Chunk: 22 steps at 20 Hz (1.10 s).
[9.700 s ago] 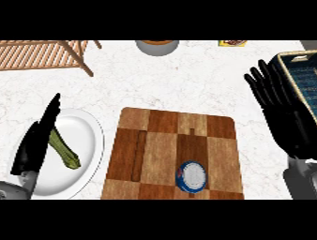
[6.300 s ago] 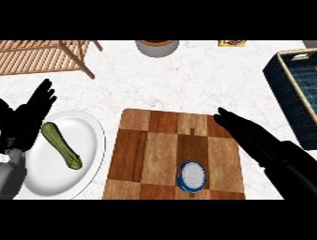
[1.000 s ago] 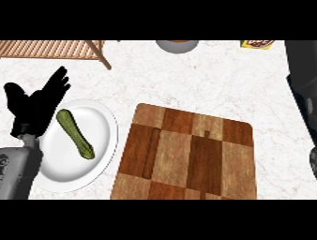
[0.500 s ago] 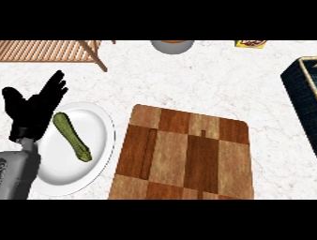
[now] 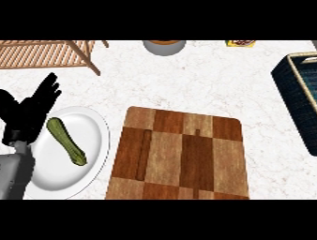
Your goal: Pick the can from the cutting board and place it in the basket
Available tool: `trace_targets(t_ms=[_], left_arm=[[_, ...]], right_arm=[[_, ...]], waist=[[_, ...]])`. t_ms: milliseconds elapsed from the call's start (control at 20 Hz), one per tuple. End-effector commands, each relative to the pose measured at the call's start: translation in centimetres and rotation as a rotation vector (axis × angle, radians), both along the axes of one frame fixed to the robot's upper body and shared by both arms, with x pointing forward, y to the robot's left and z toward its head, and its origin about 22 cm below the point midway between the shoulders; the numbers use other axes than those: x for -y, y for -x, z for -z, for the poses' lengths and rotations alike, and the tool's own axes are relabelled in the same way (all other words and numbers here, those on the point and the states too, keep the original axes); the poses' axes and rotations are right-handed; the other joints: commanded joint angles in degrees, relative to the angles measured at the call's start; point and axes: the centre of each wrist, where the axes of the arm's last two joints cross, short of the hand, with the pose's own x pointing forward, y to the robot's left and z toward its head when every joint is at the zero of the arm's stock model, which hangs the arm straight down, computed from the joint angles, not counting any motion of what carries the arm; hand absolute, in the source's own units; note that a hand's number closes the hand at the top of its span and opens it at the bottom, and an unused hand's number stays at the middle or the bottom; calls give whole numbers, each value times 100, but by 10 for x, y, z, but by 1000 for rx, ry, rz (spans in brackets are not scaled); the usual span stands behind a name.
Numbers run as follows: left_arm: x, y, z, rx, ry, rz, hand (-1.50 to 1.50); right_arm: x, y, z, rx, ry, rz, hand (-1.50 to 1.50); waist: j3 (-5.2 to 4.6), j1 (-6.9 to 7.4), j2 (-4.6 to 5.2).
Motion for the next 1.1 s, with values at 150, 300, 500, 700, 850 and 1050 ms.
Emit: trace_targets(t_ms=[150,300,500,700,850,1050], left_arm=[[-9,0,0,-1,5,-25,0],[-6,7,-7,-10,6,-10,0],[0,6,-2,-1,12,-19,0],[-10,13,10,-10,4,-32,0],[-14,6,-9,-7,8,-24,0],[-6,11,10,-9,-2,-35,0]], right_arm=[[11,0,48,111,-124,75,150],[38,7,40,119,-103,78,150],[46,15,58,203,-166,233,-150],[58,18,72,178,-148,202,-150],[72,21,67,201,-119,145,-150],[57,20,63,308,-105,141,-150]], waist=[[1,-82,-13],[4,-109,-55],[3,-116,-50],[1,-119,-46],[5,-101,-43],[0,-84,-43]])
